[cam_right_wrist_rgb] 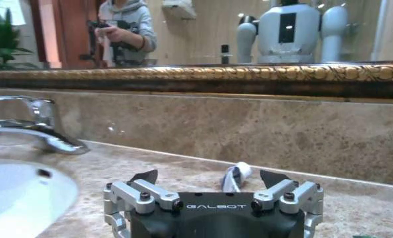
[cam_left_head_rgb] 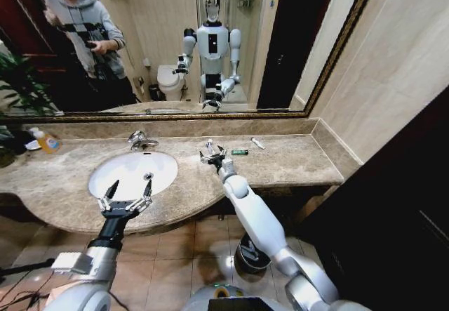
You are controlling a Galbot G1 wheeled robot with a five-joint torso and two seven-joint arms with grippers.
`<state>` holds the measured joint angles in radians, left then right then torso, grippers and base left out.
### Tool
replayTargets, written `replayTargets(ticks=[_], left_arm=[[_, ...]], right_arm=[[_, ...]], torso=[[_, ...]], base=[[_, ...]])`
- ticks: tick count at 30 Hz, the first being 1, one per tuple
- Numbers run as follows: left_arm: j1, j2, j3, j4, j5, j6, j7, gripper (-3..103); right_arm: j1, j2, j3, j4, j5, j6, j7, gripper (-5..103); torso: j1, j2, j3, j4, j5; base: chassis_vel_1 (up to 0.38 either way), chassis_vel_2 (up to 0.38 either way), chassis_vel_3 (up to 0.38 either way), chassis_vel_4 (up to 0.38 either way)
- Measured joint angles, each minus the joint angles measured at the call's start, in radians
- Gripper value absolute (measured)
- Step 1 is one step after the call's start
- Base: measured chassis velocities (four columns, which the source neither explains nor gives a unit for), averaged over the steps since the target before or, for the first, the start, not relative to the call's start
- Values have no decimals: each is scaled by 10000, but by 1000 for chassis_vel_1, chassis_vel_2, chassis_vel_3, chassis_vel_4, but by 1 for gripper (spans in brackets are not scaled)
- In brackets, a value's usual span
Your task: Pick up the trash from the sink and place it in the trash bin.
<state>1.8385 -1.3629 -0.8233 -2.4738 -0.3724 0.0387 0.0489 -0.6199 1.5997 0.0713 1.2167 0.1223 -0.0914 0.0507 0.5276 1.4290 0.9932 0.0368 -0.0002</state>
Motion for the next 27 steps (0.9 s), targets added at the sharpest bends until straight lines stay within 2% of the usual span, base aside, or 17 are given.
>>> replayTargets(ticks=[6,7,9,12,13,15,16,19,24,27], left_arm=[[-1,0,0,0,0,0,0,100],[0,0,0,0,0,0,0,100],[0,0,0,0,0,0,0,100],[0,0,0,0,0,0,0,100],[0,0,0,0,0,0,0,100],[0,0,0,0,0,0,0,100],[0,0,0,0,0,0,0,100],[0,0,0,0,0,0,0,100],[0,0,0,-1,0,0,-1,100],[0,0,0,0,0,0,0,100]], right_arm=[[277,120,365,-1051,-517,297,16,101],[297,119,422,-1168,-553,316,-22,97],[302,117,440,-1212,-561,333,-69,97],[303,109,456,-1261,-561,418,-189,82],[303,109,456,-1261,-561,418,-189,82],[293,103,483,-1259,-559,434,-207,71],[293,103,483,-1259,-559,434,-207,71],[195,96,454,-1134,-534,439,-220,54],[94,92,432,-1005,-508,439,-221,44],[46,89,410,-918,-463,429,-212,27]], torso=[[0,0,0,0,2],[0,0,0,-1,1],[0,0,0,-1,2],[-1,1,0,0,2],[-1,1,0,0,2],[-1,2,-1,0,2],[-1,2,-1,0,2],[-1,2,-1,0,2],[-1,2,-1,0,2],[-1,2,-1,-1,2]], base=[[0,0,0,0],[0,0,0,0],[0,0,0,0],[0,0,0,0],[0,0,0,0],[0,0,0,0],[0,0,0,0],[0,0,0,0],[0,0,0,0],[0,0,0,0]])
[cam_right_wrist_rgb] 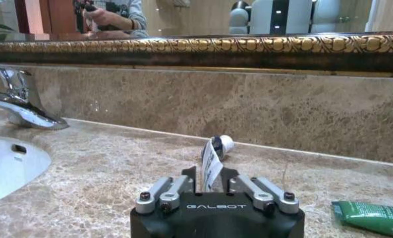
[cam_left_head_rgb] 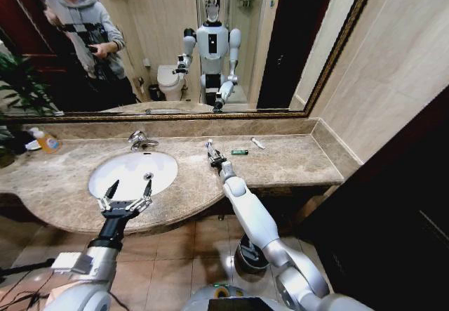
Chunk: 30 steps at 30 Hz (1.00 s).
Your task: Pick up the trash from the sink and place it in the trash bin.
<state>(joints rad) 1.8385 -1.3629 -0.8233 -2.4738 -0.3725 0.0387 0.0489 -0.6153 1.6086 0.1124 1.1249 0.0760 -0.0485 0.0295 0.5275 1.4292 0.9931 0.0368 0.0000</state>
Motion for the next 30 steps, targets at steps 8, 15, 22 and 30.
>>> replayTargets(ticks=[8,15,22,30], left_arm=[[0,0,0,0,0,0,0,100],[0,0,0,0,0,0,0,100],[-1,0,-1,0,0,0,-1,100],[0,0,0,0,0,0,0,100]], right_arm=[[-20,-3,-35,142,39,-47,8,2],[-99,-52,-161,599,178,-35,-53,0],[-841,-915,-315,2574,669,-295,-41,0],[-4159,-3428,800,7492,2110,-1061,-270,0]], torso=[[0,0,0,0,0],[0,0,0,2,1],[1,0,0,3,2],[-1,0,-1,-2,3]], base=[[0,0,0,0],[0,0,0,0],[0,0,0,0],[0,0,0,0]])
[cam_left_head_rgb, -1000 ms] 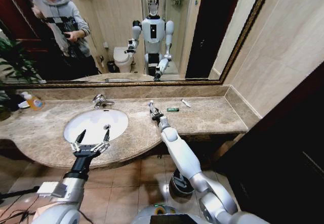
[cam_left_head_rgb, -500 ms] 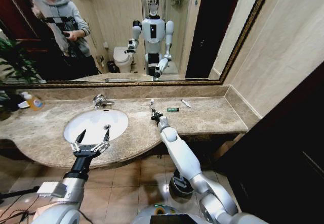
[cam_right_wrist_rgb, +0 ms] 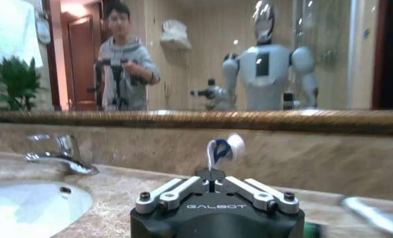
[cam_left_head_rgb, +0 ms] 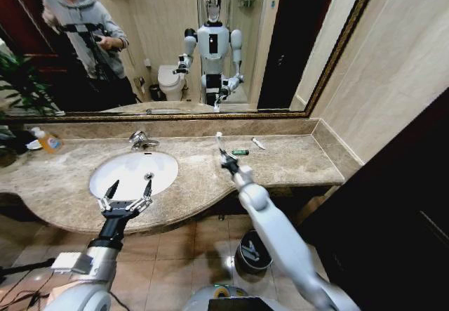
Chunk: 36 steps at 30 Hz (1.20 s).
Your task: Pick up the trash from the sink and place it in the trash bin.
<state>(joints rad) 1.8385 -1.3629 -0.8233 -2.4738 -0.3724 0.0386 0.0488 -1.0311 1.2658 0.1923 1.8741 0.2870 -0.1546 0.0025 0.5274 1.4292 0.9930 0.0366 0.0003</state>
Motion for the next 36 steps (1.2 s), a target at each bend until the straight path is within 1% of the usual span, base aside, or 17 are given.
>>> replayTargets(ticks=[1,4,5,7,8,9,11,12,15,16,19,24,26,30,31,34,36], left_arm=[[0,0,0,0,0,0,0,100],[0,0,0,0,0,0,3,100],[0,0,0,0,0,0,3,100],[0,0,0,0,0,0,0,100],[0,0,0,0,0,0,0,100],[0,0,1,0,0,0,1,100],[0,1,0,0,0,0,1,100],[0,1,0,0,0,0,1,100],[0,0,0,0,0,0,0,100],[0,0,0,0,0,0,0,100],[0,0,0,0,0,0,0,100],[0,0,0,0,0,0,0,100],[0,-1,0,0,0,0,0,100],[0,-1,0,0,0,0,0,100],[0,0,-1,0,0,0,0,100],[0,0,0,0,0,0,0,100],[1,0,0,0,0,0,2,100]], right_arm=[[0,0,0,0,0,0,0,0],[-2048,-824,1156,1732,8,144,-436,0],[-2048,-824,1156,1732,8,144,-436,0],[-3665,-1001,2134,2670,-144,418,-648,0],[-3665,-1001,2134,2670,-144,418,-648,0],[-4213,-969,2409,2920,-266,599,-819,0],[-5698,-674,2943,3346,-753,1289,-1161,0],[-5698,-674,2943,3346,-753,1289,-1161,0],[-7673,-192,3183,3299,-1487,2464,-1433,0],[-7673,-192,3183,3299,-1487,2464,-1433,0],[-8598,136,3117,2628,-1870,3321,-1507,0],[-8851,483,2799,1528,-2123,3721,-1518,0],[-8574,752,2612,458,-2379,3843,-1595,0],[-7946,922,2460,-986,-2237,3290,-1794,0],[-7422,1005,2418,-1884,-2220,2979,-1837,0],[-6981,1078,2395,-2575,-2240,2751,-1872,0],[-5553,1310,2409,-4629,-2530,2567,-2024,0]], torso=[[0,0,0,0,0],[0,0,0,2,2],[0,0,0,2,2],[0,0,-1,0,-2],[0,0,-1,0,-2],[-1,0,-1,-1,-2],[-1,1,-2,2,-1],[-1,1,-2,2,-1],[-1,1,-2,0,-4],[-1,1,-2,0,-4],[-1,1,0,1,-3],[0,1,0,2,-3],[0,1,0,2,-3],[0,0,1,1,-4],[0,0,1,2,-4],[0,-1,1,3,-2],[2,-1,2,2,-5]], base=[[0,0,0,0],[0,0,0,0],[0,0,0,0],[0,0,0,0],[0,0,0,0],[0,0,0,0],[0,0,0,0],[0,0,0,0],[0,0,0,0],[0,0,0,0],[0,0,0,0],[0,0,0,0],[0,0,0,0],[0,0,0,0],[0,0,0,0],[0,0,0,0],[0,0,0,0]])
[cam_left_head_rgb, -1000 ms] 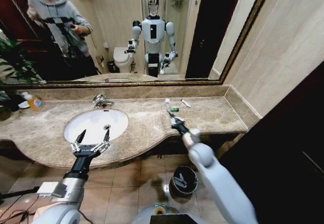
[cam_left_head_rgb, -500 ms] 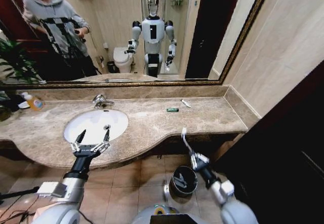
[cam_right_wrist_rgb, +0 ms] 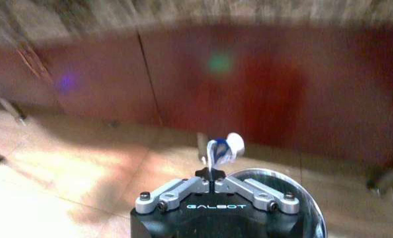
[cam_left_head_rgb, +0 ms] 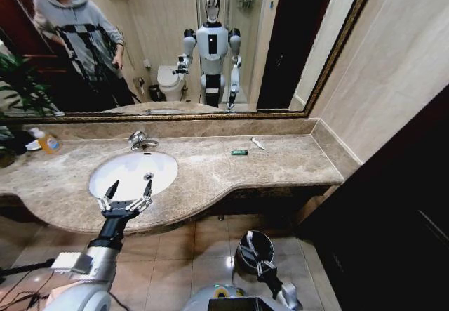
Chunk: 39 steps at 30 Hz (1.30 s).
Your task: Pick up the trash from the sink and place it in the trash bin.
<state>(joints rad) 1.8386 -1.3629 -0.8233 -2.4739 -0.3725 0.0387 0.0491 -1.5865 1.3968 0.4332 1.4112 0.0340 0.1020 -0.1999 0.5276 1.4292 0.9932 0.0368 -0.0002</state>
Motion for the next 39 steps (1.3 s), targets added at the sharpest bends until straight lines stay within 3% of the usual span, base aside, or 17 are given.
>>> replayTargets(ticks=[5,9,14,27,39], left_arm=[[-1,0,0,1,0,0,-2,100],[-1,0,0,0,0,0,-2,100],[-1,0,-1,0,0,0,-2,100],[-1,0,-1,1,0,0,-2,100],[-1,0,-1,1,0,0,-2,100]], right_arm=[[1310,188,29,-1910,-283,-150,-146,0],[2670,393,236,-4252,-1873,429,377,0],[3681,350,253,-5874,-2069,691,608,0],[5107,489,274,-8207,-2271,709,558,0],[5466,679,291,-9144,-2349,662,545,0]], torso=[[1,-2,0,0,1],[0,-1,0,0,3],[1,-2,0,1,3],[0,-1,0,0,1],[-1,-1,-1,0,1]], base=[[0,0,0,0],[0,0,0,0],[0,0,0,0],[0,0,0,0],[0,0,0,0]])
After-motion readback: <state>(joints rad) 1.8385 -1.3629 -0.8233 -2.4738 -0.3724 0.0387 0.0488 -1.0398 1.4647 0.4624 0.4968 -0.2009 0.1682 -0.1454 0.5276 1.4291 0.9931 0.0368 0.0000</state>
